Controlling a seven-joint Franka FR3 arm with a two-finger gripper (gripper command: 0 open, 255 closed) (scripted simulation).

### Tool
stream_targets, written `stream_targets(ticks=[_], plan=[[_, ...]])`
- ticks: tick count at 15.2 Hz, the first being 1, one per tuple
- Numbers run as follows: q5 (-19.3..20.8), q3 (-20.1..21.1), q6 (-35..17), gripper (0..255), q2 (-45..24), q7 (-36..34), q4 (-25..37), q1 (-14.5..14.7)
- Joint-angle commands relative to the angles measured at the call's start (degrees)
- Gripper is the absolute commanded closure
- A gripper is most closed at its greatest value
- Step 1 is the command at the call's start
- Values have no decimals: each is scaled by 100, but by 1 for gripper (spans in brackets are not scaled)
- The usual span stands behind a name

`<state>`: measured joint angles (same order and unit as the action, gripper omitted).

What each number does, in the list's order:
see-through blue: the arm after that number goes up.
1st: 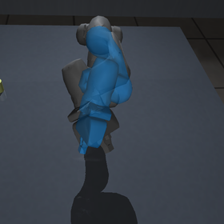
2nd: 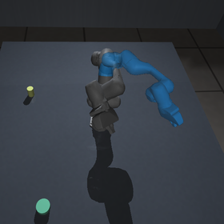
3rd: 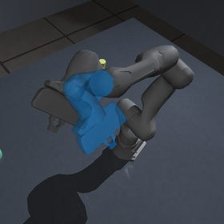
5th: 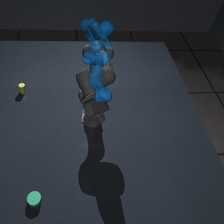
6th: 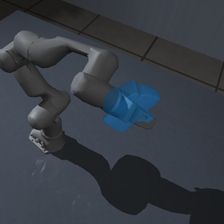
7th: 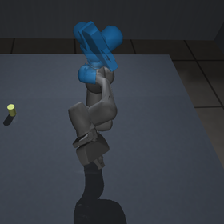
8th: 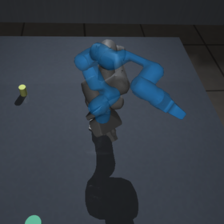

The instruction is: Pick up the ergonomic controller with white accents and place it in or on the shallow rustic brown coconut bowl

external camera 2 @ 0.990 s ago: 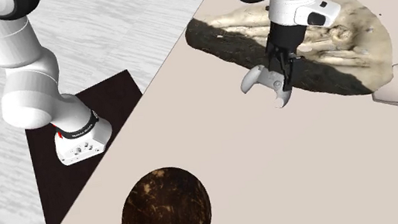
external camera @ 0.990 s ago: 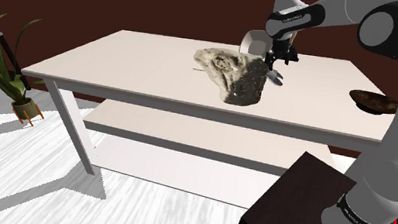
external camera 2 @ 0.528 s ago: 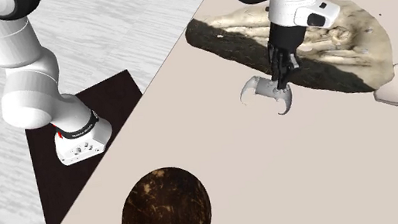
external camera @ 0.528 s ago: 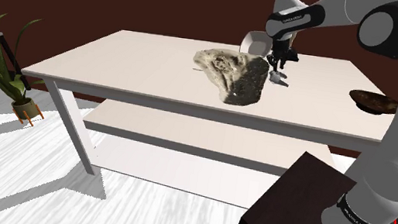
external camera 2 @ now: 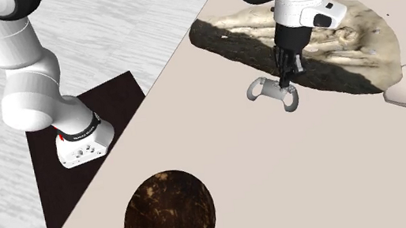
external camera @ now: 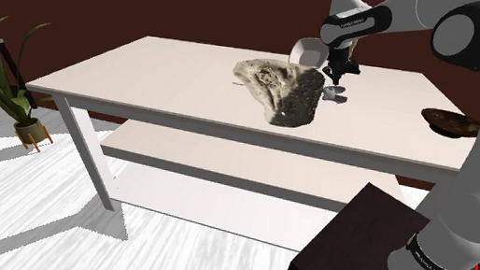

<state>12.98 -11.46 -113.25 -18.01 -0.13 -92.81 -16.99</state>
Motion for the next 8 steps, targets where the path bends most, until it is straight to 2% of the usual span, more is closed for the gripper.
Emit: stream_targets(ticks=[1,5,6,8], plan=[[0,0,0,0,0,0,0,0],[-1747,321,933,0,32,1428,35,-660],[-1861,340,1020,0,26,1518,45,-706],[-1865,346,868,0,20,1522,-100,-701]])
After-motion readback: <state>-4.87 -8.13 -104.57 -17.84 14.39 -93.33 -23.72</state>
